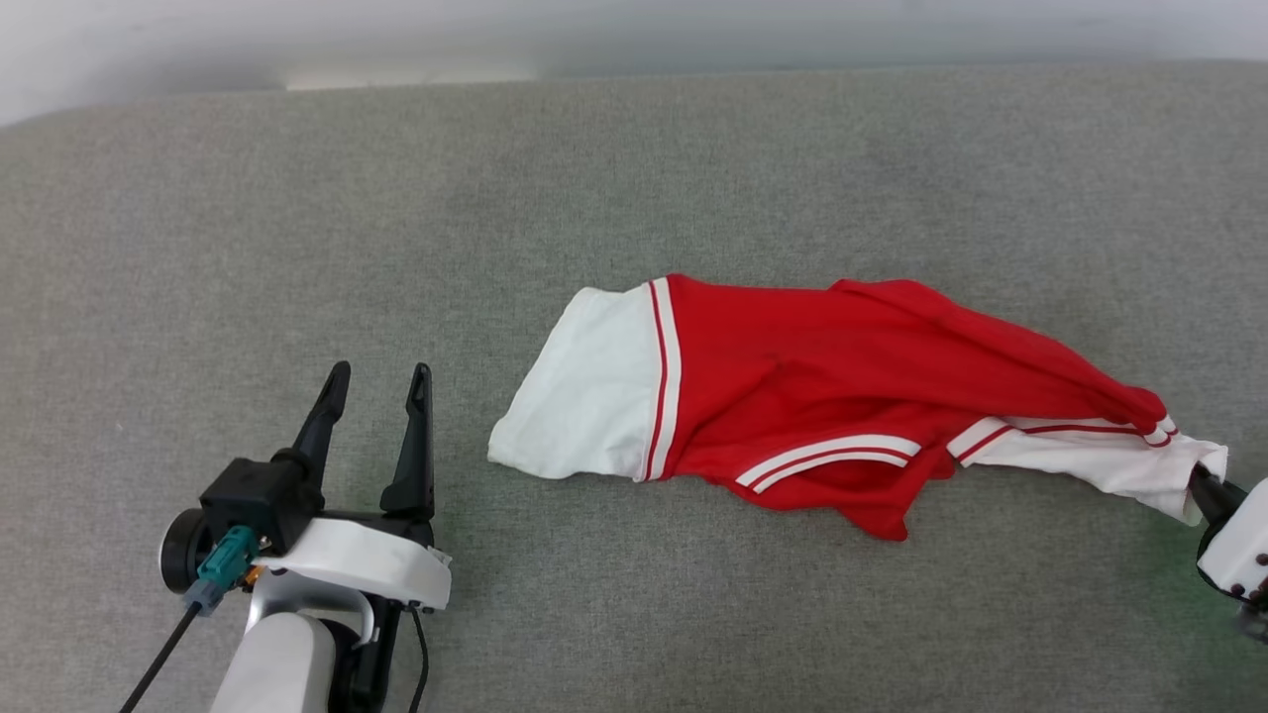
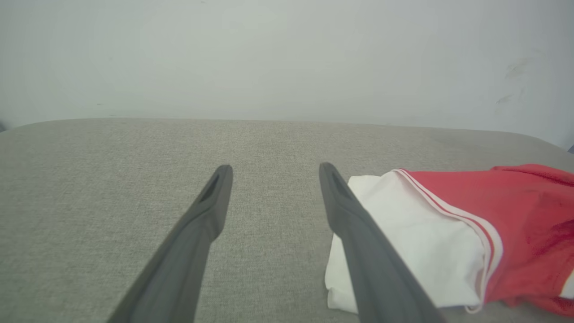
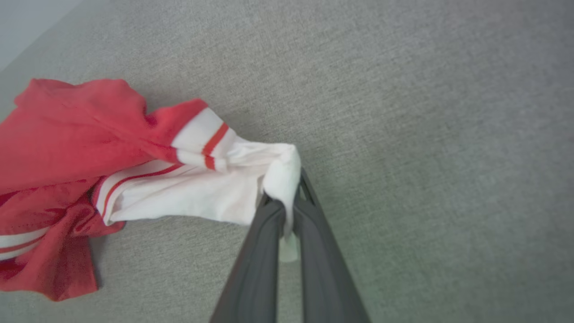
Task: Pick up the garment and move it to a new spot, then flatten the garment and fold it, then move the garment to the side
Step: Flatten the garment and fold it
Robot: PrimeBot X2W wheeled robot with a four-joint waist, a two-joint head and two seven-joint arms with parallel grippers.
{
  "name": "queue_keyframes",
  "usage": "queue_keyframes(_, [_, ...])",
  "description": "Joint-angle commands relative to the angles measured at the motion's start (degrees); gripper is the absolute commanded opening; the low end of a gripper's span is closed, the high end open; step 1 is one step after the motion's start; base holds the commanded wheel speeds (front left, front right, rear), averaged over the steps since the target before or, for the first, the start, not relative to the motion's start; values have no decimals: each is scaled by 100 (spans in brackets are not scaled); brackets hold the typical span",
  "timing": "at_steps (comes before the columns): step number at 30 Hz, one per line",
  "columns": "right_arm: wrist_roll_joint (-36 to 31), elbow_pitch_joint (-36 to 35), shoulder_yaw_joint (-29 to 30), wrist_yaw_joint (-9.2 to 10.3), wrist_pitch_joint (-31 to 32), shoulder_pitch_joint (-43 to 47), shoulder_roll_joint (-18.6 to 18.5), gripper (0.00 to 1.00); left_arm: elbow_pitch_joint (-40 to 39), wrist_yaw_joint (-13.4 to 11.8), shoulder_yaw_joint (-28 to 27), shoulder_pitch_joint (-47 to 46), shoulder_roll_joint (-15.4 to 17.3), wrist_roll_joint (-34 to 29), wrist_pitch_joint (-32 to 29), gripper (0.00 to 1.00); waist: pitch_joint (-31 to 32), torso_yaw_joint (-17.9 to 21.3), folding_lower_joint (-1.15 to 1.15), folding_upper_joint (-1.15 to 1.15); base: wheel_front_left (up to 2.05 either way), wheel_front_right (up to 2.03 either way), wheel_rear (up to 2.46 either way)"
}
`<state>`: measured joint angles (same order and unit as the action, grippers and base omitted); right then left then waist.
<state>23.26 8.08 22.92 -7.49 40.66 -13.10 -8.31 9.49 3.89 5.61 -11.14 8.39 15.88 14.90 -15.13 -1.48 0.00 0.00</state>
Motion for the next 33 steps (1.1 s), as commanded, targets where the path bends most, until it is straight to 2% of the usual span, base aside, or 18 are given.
queue_keyframes(1, [39, 116, 50, 1, -96, -120, 15, 0, -19, 5, 13, -105, 29, 6, 22, 100, -120, -37, 0, 0, 0, 0, 0])
queue_keyframes(2, [56, 240, 99, 1, -183, -179, 29, 0, -21, 8, 8, -123, 48, 5, 22, 100, -160, -43, 0, 0, 0, 0, 0])
queue_keyframes(3, [70, 331, 112, 1, -286, -232, 31, 6, -20, 13, 9, -129, 67, 7, 22, 100, -195, -48, 0, 0, 0, 0, 0])
queue_keyframes(4, [50, 415, 105, 1, -387, -273, 32, 45, -13, 13, 5, -126, 84, 7, 22, 100, -220, -49, 0, 0, 0, 0, 0])
queue_keyframes(5, [60, 477, 81, 1, -491, -319, 44, 100, -10, 12, -1, -133, 99, 10, 23, 100, -239, -49, 0, 0, 0, 0, 0])
queue_keyframes(12, [-91, 506, -215, 1, -1362, -190, 74, 100, 42, -42, -41, -68, 134, 40, 28, 100, -98, -1, 0, 0, 0, 0, 0])
queue_keyframes(22, [-520, -329, -544, 1, -2947, 505, 392, 100, 49, -151, -68, 236, 172, 76, -24, 100, 453, 108, 0, 0, 0, 0, 0])
queue_keyframes(30, [-1105, -982, -1274, 1, -3605, 922, 499, 100, -71, -269, -58, 367, 317, 17, -299, 100, 759, 205, 0, 0, 0, 0, 0])
queue_keyframes(33, [-1233, -1131, -1537, 1, -3669, 1037, 510, 100, -115, -195, -9, 307, 441, 27, -594, 100, 851, 273, 0, 0, 0, 0, 0])
